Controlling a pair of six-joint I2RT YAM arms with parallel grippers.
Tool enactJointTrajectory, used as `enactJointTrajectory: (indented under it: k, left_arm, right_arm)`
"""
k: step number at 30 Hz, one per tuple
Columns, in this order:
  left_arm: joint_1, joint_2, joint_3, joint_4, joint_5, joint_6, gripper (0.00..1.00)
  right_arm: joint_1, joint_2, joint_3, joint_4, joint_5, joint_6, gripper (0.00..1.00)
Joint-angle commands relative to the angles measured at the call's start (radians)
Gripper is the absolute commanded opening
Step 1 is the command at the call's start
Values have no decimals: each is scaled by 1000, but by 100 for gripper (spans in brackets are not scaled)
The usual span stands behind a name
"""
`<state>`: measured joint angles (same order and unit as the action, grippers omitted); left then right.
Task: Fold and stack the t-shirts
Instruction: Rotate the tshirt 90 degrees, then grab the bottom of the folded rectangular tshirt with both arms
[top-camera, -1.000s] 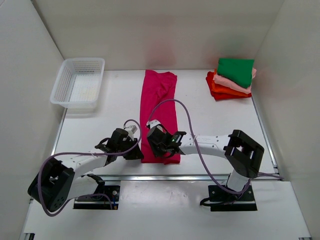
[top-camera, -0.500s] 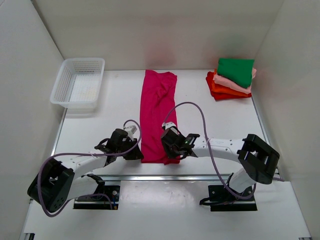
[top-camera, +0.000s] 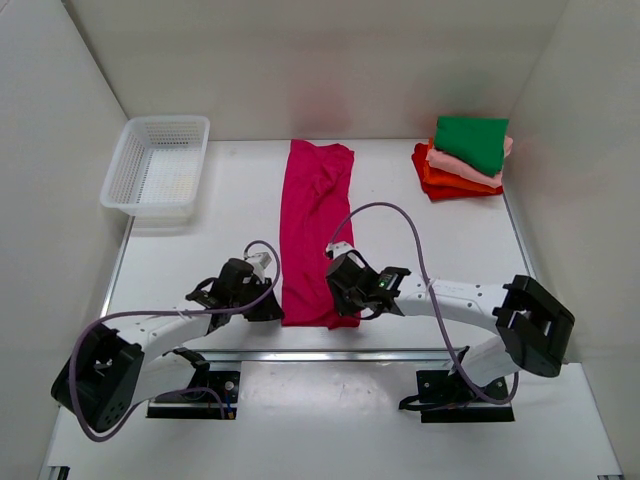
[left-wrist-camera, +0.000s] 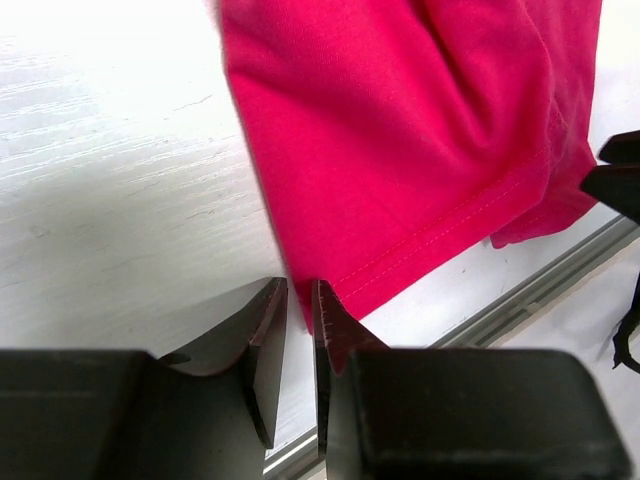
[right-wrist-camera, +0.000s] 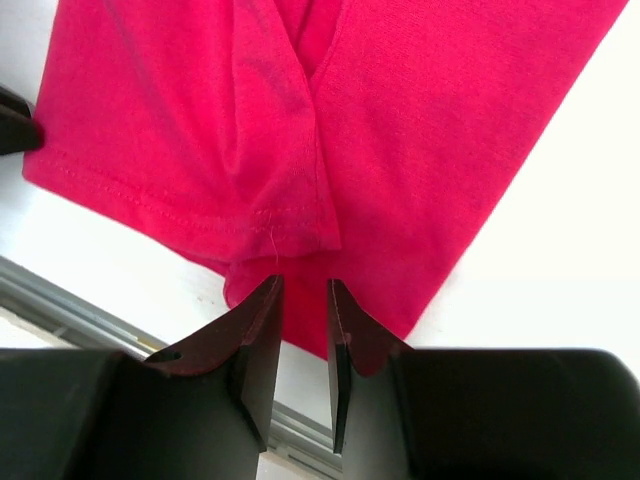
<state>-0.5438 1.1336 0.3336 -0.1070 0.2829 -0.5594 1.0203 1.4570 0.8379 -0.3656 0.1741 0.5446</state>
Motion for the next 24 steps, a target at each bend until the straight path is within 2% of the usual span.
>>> enactJointTrajectory:
  k: [1, 11, 19, 24]
  left_arm:
    - [5, -46, 2, -30, -7, 15, 27]
    - [-5, -83, 85, -82, 18, 9, 36]
    - [13, -104, 125, -94, 50, 12, 51]
    - [13, -107, 168, -141, 76, 26, 54]
  right_arm:
    - [-6, -56, 44, -15, 2, -51, 21]
    - [-23, -113, 138, -93, -1, -153, 23]
    - [-60, -155, 153, -116, -27, -170, 41]
    - [-77, -184, 152, -130, -10, -160, 49]
